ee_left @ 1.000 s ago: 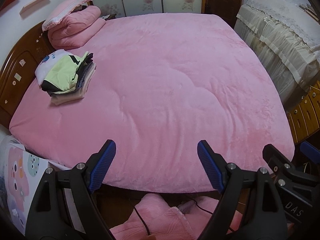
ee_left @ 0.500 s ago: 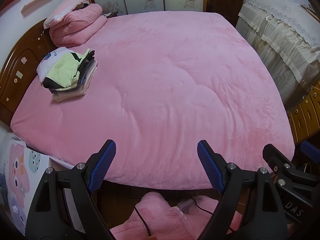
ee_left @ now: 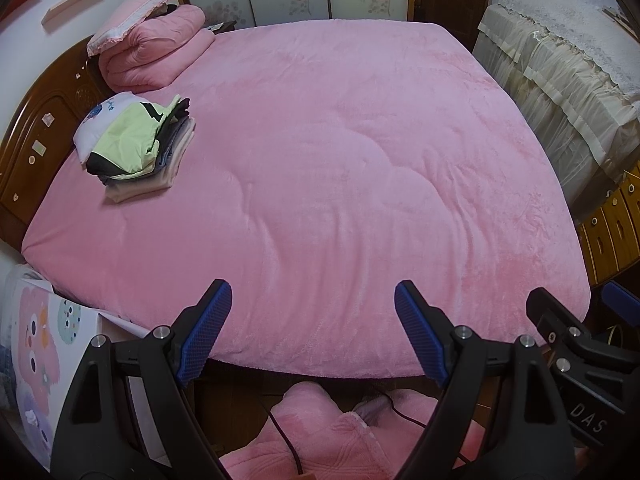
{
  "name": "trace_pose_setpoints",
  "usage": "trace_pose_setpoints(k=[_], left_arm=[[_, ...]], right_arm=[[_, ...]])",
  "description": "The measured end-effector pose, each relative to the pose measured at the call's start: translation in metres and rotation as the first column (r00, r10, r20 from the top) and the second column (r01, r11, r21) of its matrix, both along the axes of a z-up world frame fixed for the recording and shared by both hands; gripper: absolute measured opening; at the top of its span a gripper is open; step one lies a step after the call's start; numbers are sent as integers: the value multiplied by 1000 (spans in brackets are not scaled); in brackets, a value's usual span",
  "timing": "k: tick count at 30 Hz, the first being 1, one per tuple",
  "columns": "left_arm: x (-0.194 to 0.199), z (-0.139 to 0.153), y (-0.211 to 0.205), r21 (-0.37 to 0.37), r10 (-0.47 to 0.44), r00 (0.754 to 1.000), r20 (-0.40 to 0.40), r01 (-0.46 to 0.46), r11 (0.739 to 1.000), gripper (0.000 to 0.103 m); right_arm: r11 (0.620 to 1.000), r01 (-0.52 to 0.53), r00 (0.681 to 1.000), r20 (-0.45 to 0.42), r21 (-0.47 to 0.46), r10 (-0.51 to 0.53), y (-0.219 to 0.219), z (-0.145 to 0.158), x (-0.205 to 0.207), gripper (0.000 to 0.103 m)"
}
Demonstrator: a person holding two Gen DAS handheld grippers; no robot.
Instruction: Fold large clothes
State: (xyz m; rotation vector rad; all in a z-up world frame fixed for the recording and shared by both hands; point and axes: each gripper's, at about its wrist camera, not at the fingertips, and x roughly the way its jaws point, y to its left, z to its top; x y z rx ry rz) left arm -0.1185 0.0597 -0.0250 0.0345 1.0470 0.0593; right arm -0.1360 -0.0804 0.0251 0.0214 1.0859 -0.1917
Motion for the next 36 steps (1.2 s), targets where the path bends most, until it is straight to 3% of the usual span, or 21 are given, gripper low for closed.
trace_pose_setpoints(k=[36], left_arm=[[1,-4,5,-1,-6,1000,-4,6,1000,82]], right_arm=[[1000,-5,1000,-5,-4,5,-12,-1,-3,103]])
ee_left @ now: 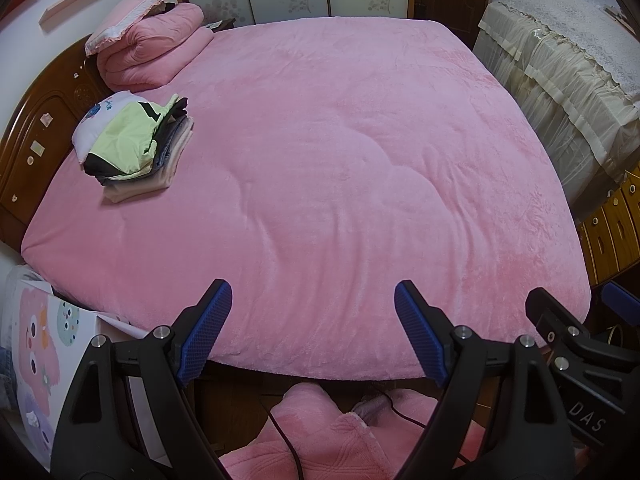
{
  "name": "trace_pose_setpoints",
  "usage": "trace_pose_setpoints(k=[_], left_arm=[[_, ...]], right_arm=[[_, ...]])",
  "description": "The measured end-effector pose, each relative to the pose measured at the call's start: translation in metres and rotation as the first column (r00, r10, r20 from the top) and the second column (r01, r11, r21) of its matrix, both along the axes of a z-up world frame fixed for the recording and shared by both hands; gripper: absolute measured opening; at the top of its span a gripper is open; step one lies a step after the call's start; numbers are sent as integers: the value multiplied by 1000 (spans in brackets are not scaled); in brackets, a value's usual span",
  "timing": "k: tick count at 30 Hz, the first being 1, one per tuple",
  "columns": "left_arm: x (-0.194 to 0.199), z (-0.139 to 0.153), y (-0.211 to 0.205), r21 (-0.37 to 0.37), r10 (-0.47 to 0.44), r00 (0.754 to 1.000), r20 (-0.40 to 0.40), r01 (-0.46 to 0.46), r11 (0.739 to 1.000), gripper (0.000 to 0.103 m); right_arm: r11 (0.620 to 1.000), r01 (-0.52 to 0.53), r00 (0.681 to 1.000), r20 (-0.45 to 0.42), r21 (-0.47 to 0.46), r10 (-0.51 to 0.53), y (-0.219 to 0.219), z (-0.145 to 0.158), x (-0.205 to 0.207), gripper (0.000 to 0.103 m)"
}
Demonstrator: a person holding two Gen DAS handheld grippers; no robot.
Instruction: Fold large clothes
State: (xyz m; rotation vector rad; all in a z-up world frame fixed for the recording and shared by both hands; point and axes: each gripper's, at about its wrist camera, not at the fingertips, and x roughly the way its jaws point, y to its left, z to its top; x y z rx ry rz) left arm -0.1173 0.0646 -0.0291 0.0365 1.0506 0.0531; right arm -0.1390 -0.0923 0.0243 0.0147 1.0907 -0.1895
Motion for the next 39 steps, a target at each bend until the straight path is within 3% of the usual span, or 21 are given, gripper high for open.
trace_pose_setpoints(k=[39], left_arm=[[12,-4,9,2,-14,1000,-10,14,1000,82]], right_arm=[[1000,-13,1000,-11,-3,13,-12,4,11,103]])
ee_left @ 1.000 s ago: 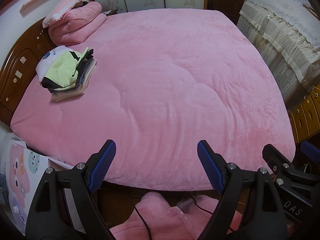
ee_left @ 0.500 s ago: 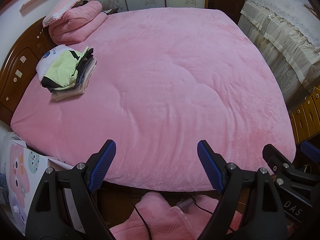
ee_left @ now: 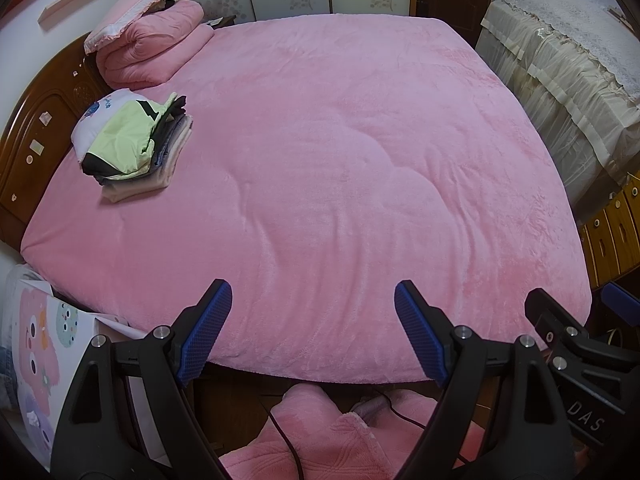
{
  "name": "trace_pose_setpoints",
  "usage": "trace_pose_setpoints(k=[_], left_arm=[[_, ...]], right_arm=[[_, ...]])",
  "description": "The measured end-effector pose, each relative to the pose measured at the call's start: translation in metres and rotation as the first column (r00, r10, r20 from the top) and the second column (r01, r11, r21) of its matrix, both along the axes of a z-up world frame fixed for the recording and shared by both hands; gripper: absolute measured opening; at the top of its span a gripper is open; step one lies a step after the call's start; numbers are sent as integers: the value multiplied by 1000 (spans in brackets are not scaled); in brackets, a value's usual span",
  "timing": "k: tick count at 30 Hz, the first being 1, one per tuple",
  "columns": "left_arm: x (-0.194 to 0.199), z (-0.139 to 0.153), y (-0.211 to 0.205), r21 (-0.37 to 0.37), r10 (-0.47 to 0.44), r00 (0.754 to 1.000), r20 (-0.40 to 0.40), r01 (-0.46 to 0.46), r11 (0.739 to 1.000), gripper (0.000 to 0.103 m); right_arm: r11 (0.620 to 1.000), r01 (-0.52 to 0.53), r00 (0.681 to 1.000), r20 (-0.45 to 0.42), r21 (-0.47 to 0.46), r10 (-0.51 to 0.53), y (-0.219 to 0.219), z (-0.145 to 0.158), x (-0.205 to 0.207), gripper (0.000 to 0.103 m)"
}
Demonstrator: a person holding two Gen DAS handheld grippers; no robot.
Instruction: Fold large clothes
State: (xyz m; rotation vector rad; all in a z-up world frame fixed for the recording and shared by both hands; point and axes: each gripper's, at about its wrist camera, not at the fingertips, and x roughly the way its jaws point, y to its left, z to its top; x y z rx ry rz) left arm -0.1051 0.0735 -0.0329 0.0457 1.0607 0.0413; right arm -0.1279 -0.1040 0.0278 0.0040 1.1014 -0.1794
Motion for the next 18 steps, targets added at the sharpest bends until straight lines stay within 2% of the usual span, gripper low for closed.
trace_pose_setpoints(k=[18], left_arm=[[2,0,-2,-1,2,1000,-3,-2,1000,82]], right_arm=[[1000,-12,1000,-5,0,12,-9,2,8,103]])
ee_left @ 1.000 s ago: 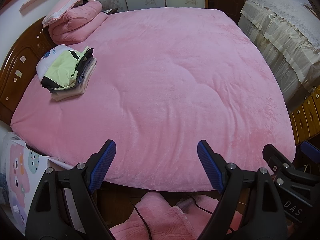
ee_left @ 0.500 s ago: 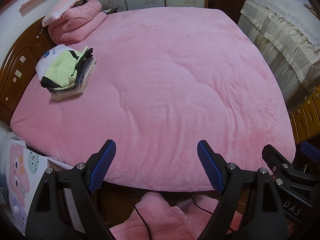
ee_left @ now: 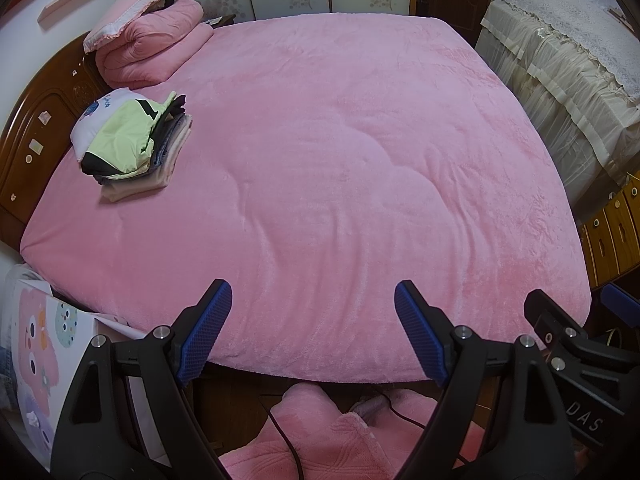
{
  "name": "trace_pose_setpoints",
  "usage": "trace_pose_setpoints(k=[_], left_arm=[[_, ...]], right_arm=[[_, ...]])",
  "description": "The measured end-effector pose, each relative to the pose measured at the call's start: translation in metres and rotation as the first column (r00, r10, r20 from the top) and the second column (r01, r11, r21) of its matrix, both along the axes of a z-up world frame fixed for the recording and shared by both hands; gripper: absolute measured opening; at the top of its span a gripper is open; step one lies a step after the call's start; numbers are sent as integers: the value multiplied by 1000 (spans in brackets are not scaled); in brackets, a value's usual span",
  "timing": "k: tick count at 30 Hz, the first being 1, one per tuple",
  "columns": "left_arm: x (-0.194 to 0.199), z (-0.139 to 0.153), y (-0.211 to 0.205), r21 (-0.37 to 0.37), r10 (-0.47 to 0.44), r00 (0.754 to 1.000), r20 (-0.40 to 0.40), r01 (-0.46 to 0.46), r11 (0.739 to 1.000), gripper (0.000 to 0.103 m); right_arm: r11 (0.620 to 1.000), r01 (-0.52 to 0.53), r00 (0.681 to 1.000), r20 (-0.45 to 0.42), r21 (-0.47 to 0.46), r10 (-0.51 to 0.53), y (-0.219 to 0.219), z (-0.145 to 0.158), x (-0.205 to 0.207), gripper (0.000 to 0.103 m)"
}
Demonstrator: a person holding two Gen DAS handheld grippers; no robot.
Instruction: Fold large clothes
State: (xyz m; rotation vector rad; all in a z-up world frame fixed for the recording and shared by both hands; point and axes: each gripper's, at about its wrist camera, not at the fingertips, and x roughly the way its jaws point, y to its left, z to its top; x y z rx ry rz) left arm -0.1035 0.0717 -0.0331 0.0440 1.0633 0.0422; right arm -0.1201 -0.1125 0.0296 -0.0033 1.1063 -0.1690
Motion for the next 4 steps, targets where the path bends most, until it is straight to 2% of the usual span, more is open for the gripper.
trace_pose_setpoints(k=[4], left_arm=[[0,0,1,2,-1,1000,0,1,1000,82]], right_arm=[[1000,-3,1000,-1,0,3,-3,0,-1,103]])
